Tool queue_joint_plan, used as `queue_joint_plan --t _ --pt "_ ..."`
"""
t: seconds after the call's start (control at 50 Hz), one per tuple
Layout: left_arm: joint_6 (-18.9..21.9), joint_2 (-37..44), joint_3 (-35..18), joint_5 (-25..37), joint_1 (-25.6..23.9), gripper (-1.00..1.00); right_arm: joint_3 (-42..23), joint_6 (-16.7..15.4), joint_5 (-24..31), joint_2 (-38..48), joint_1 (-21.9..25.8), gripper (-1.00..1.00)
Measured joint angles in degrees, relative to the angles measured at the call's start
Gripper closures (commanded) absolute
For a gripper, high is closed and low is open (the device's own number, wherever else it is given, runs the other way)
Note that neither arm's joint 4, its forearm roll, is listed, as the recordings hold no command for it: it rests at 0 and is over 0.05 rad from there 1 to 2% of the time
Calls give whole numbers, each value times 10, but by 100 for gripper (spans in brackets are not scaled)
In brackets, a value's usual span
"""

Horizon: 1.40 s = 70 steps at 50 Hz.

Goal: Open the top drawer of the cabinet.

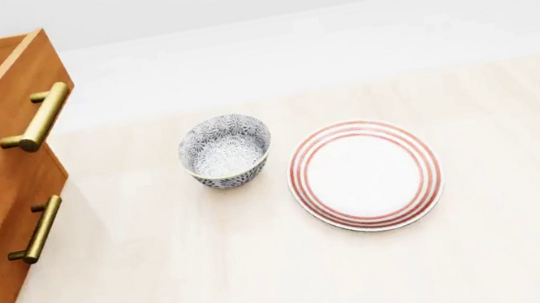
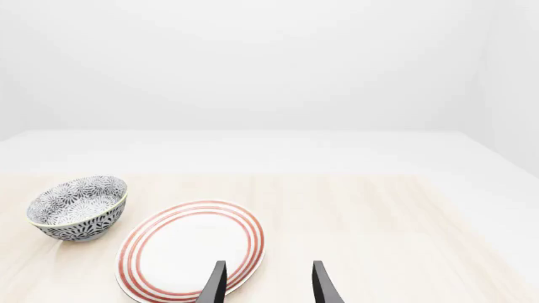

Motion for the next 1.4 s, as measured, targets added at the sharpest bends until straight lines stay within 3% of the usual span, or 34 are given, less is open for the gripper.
queue_joint_plan --t 0.7,1.4 --pt "-88 50 -71 94 42 -100 0 0 0 0 0 -100" --pt "-128 77 -43 60 39 -100 0 0 0 0 0 -100"
